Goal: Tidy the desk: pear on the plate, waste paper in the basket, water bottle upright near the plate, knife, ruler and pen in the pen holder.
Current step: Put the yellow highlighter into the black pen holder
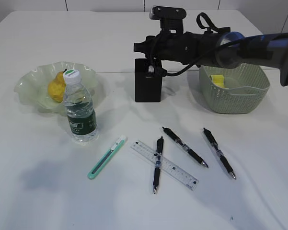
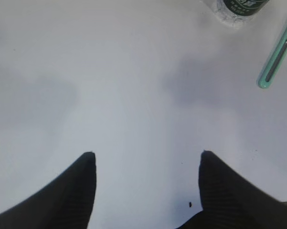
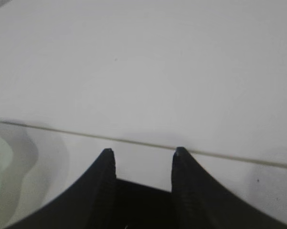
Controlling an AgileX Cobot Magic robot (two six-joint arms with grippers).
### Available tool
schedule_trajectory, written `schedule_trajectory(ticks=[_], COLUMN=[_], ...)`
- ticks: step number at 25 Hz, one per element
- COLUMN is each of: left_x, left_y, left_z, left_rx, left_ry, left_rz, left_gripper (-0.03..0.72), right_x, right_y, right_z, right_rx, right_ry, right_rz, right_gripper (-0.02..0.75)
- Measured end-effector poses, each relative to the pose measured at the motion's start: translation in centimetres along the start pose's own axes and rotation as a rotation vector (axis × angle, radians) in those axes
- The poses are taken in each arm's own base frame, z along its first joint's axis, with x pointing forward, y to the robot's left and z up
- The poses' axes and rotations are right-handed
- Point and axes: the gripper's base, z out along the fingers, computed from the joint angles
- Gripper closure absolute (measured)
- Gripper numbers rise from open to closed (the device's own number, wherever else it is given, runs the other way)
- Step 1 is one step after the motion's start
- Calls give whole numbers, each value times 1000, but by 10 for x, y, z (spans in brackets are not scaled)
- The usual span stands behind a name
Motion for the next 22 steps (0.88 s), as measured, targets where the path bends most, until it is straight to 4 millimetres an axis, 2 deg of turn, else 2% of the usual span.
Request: schedule_trajectory(ticks=[3, 6, 13, 17, 22], left_x=[1, 2, 2, 2, 2], left_y=[0, 0, 1, 1, 1], left_z=[0, 0, 0, 0, 0], left_rx=[-3, -4, -6, -8, -8], left_ry=[15, 19, 19, 19, 19], left_rz=[0, 0, 1, 2, 3], left_gripper=[214, 214, 214, 214, 214], right_x=[7, 1, -46, -66, -91], right_y=[1, 4, 14, 19, 20], right_z=[-1, -9, -48, -79, -129], right_rx=[-10, -22, -51, -57, -36], right_ry=[93, 147, 159, 259, 416], right_rz=[0, -4, -43, -109, -197], right_gripper=[444, 444, 444, 443, 443])
